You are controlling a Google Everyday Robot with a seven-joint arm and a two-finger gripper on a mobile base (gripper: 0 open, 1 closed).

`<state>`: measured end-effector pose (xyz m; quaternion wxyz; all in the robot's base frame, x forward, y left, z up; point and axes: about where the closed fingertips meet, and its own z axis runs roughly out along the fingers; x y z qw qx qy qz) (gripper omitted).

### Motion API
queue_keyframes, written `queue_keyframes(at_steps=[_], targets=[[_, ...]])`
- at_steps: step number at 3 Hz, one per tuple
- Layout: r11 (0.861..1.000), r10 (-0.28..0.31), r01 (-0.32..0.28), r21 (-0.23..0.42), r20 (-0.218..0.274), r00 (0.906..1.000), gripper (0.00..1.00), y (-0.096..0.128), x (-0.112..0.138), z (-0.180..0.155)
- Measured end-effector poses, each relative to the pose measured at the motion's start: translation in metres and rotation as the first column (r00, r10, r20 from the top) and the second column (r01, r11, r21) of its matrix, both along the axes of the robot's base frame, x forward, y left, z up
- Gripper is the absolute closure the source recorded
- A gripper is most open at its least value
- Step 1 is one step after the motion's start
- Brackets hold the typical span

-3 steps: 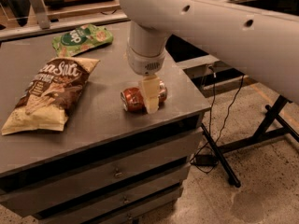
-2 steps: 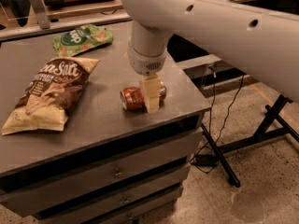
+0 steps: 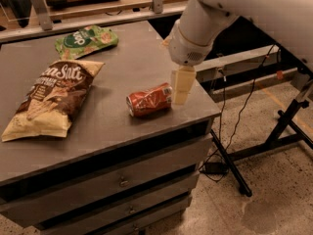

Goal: Knock coke can over

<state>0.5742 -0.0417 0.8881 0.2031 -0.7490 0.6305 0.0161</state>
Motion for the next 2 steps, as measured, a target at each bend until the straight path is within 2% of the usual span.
queue_keyframes(at_steps=[1,2], targets=[[0.985,-0.142,0.144,0.097,-0.034,0.9893,0.00,-0.0480,-0.0005,0.0157],[0.985,-0.142,0.144,0.097,-0.034,0.9893,0.00,-0.0480,-0.0005,0.0157]])
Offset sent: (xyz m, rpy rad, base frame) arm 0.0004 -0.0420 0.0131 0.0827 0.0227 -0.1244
